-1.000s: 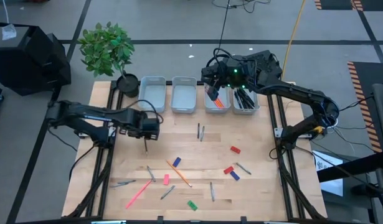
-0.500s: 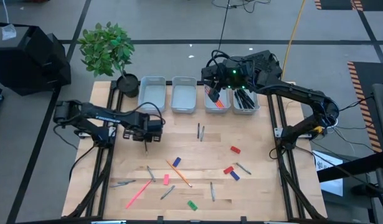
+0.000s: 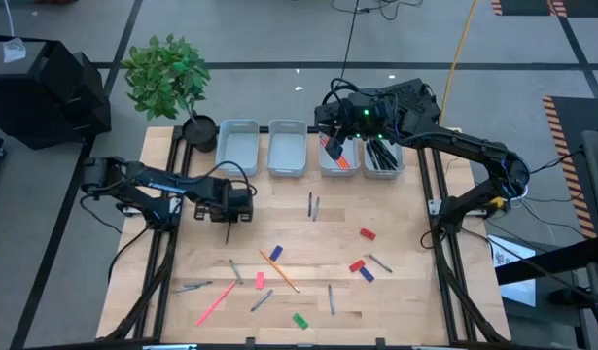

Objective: Sort crayons/erasers/pens/pencils in bins
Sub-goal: Put the black pencil into the middle right gray bin

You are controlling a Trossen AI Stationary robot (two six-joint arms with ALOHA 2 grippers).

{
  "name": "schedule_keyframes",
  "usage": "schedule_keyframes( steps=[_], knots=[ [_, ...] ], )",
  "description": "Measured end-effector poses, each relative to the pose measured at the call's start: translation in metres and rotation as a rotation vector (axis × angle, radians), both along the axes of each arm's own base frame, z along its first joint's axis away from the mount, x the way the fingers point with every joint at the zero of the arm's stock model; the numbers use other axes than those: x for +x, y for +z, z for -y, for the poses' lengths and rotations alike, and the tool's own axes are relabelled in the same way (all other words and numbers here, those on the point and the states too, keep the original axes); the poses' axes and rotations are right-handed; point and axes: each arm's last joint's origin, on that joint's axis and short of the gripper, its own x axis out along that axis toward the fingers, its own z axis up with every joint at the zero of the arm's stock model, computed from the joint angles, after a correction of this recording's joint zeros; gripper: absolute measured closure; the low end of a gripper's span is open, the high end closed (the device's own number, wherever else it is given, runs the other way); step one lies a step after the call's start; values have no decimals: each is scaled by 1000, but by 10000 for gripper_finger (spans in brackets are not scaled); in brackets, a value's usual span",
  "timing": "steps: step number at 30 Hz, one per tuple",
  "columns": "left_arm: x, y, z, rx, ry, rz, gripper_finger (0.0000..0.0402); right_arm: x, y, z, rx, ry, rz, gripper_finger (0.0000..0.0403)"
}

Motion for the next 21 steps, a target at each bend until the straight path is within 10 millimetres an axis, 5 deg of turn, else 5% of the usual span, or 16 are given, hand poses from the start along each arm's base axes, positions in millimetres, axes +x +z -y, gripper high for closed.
schedule_keyframes(
  steps=[8,14,21],
  knots=[
    [1,-3,6,10,-20,-13,387,0,1,0,8,-6,13,319],
    [3,-2,6,1,-30,-10,374,-7,10,-3,3,-11,40,319],
    [19,29,-2,5,-102,101,390,-21,21,-7,-48,5,32,319]
  ],
)
